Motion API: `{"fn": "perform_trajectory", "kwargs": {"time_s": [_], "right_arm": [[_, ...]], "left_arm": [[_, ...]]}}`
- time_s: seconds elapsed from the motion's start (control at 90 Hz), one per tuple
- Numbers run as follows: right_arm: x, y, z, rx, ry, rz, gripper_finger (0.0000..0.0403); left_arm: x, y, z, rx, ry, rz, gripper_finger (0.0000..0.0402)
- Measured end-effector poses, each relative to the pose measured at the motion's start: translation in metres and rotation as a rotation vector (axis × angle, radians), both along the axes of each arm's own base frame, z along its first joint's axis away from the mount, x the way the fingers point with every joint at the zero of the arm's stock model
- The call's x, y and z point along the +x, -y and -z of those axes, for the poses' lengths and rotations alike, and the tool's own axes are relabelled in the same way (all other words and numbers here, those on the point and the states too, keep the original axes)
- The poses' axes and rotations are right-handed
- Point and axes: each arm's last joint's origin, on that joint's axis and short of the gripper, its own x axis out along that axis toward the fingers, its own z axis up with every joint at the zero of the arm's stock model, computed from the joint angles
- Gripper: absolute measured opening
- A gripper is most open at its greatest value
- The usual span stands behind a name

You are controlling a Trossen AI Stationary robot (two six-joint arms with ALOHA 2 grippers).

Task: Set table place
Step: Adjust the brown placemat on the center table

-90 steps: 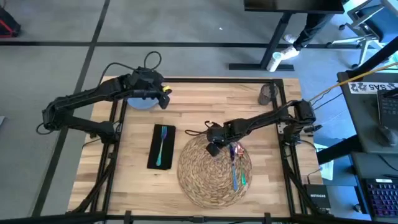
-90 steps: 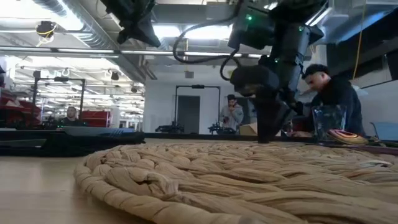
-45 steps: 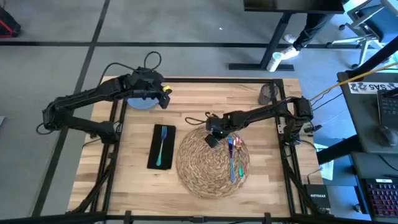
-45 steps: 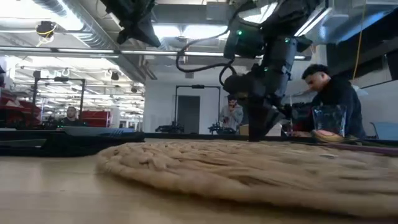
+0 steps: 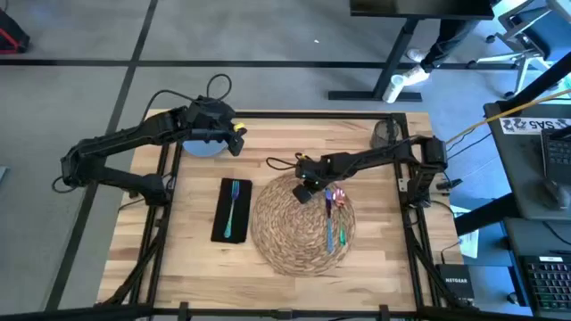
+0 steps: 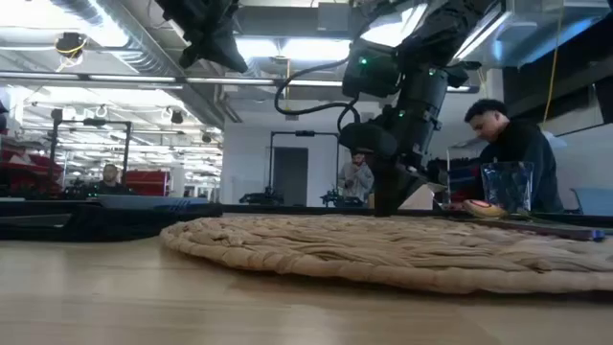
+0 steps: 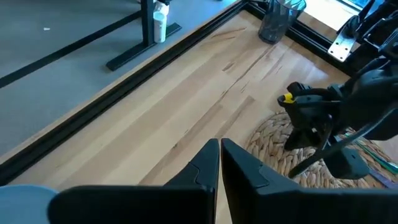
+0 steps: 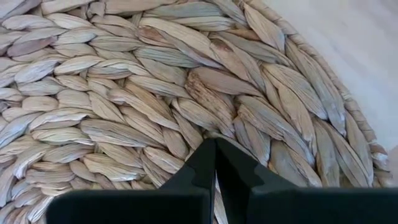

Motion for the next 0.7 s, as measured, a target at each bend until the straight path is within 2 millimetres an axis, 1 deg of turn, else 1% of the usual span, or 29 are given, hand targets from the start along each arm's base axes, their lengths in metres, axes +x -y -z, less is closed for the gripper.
{"fn": "perform_trajectory", "kwargs": {"time_s": [0.478,0.7], "right_arm": [[0.003,0.006,-0.001,-0.017,0.036,0.018,0.0000],[0.003,0.013,-0.001,-0.020,0.050,0.029,0.0000]], "left_arm": [[0.000,0.000,0.000,0.000,0.000,0.000,0.0000],[0.000,0.000,0.000,0.000,0.001,0.000,0.0000]]}}
